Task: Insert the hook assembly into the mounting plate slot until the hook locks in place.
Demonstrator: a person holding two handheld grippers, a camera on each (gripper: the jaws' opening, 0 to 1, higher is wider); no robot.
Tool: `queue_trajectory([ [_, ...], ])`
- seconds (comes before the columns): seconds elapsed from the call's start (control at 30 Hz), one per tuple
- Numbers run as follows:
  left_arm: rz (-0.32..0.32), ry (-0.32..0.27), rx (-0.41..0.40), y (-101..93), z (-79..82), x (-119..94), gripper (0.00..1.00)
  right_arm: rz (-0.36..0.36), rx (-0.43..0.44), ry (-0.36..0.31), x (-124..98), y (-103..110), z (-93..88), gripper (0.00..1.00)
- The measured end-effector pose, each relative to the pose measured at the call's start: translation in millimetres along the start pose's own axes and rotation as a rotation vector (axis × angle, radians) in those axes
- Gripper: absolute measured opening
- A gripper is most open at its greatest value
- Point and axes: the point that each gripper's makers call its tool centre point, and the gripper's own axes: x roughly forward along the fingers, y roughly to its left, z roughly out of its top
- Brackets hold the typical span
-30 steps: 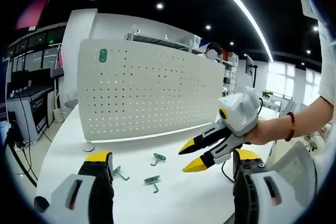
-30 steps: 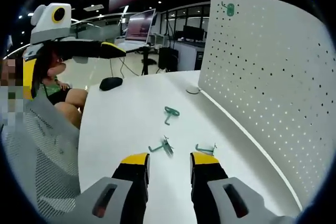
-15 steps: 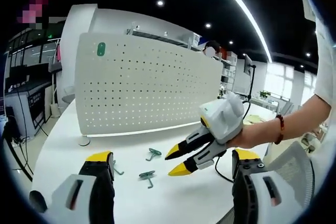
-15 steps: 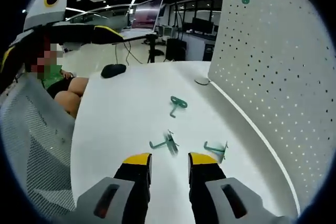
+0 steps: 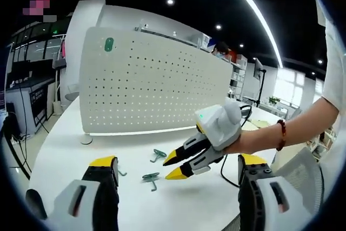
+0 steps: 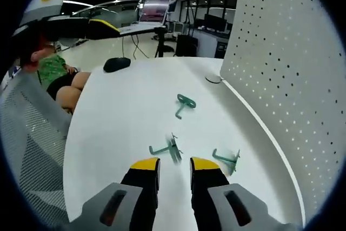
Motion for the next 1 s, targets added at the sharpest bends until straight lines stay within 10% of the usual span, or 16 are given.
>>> queue_trajectory([
  [1.0,0.000,0.019,-0.040,5.9,-11.2,1.8,0.90,0.045,-0.093,0.074,29.9,-1.4,-5.9,0.11],
])
